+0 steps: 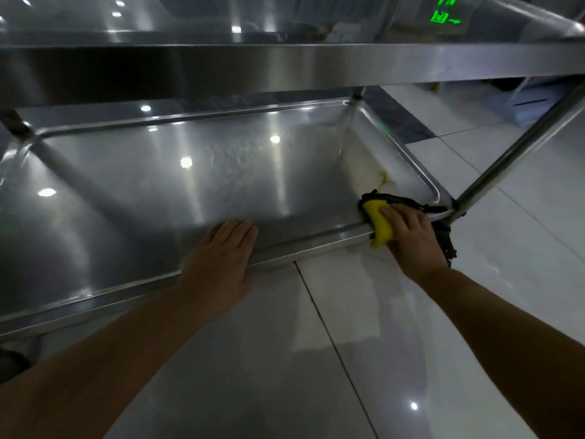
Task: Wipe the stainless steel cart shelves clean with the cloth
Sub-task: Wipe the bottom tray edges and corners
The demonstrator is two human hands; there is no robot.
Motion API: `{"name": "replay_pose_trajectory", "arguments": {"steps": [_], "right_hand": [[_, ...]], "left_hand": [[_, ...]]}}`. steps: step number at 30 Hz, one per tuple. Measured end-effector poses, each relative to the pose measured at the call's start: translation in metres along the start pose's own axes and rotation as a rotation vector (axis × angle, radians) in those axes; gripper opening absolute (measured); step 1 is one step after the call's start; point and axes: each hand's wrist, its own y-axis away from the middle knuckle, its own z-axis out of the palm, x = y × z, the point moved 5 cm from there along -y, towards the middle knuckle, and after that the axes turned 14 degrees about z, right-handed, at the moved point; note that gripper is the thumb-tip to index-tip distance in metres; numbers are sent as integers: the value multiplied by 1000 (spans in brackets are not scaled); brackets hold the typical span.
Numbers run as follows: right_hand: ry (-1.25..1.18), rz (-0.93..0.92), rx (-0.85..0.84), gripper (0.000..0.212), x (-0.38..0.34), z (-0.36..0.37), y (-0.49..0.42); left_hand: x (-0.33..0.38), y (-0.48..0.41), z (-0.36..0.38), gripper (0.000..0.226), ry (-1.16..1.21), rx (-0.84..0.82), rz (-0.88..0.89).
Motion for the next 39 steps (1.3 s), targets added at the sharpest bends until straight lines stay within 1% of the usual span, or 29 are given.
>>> {"name": "replay_pose_trajectory", "arguments": {"steps": [2, 3, 4, 5, 6, 7, 10, 12, 13, 15, 18, 20, 21, 23, 24, 26, 28, 30, 32, 34, 35, 37, 39], "right_hand": [[-27, 57, -15, 66, 8, 1, -5], [-61, 103, -12, 58, 5, 0, -6], [-99, 159, -8, 55, -2, -2, -6], [-139, 200, -10, 60, -11, -3, -3], [-167, 187, -13, 65, -25, -3, 2], [-183, 138, -5, 64, -44, -3, 9], [-238, -65, 3, 56, -110, 3, 35], [-275, -130, -16, 54, -132, 10, 45], [-262, -156, -8, 53, -132, 12, 45], [-200, -175, 8, 52, -111, 15, 36], [-174, -84, 65, 50, -54, 11, 9], [-134, 11, 115, 49, -5, 6, -13], [-118, 78, 103, 50, 20, 3, -25], [-106, 254, 24, 53, 60, -4, -47], [-102, 337, -8, 51, 70, -3, -55], [-35, 389, -11, 50, 68, 6, -67], [100, 337, -39, 60, 43, 15, -69], [150, 213, -55, 64, 4, 24, -60], [71, 68, -54, 57, -55, 26, -42], [4, -81, -166, 60, -116, 32, -25], [-29, -127, -204, 64, -135, 34, -22], [-69, -170, -274, 69, -149, 37, -34], [-84, -169, -315, 62, -135, 43, -59]], "left_hand": [[3, -16, 1, 87, 14, -36, -9], [4, -23, 1, 90, 18, -44, -11], [4, -29, 1, 92, 19, -49, -9], [5, -36, 2, 94, 15, -62, -3], [6, -42, 4, 97, 10, -75, 6], [7, -48, 7, 101, 6, -83, 13], [8, -69, 13, 106, 19, -89, 32], [6, -77, 19, 106, 40, -109, 37], [6, -79, 22, 106, 60, -127, 30], [5, -77, 30, 108, 130, -108, -11], [2, -72, 33, 115, 185, -59, -90], [1, -72, 35, 116, 173, -54, -87], [1, -71, 36, 115, 170, -76, -88], [2, -72, 37, 110, 164, -118, -80], [2, -72, 37, 108, 153, -121, -74], [4, -72, 37, 105, 139, -119, -75], [5, -73, 37, 105, 128, -115, -75], [6, -74, 37, 105, 118, -120, -76], [5, -74, 39, 105, 118, -117, -78], [4, -72, 41, 103, 110, -130, -83], [4, -72, 42, 102, 107, -135, -85], [2, -70, 43, 102, 103, -140, -95], [3, -71, 41, 102, 97, -138, -104]]}}
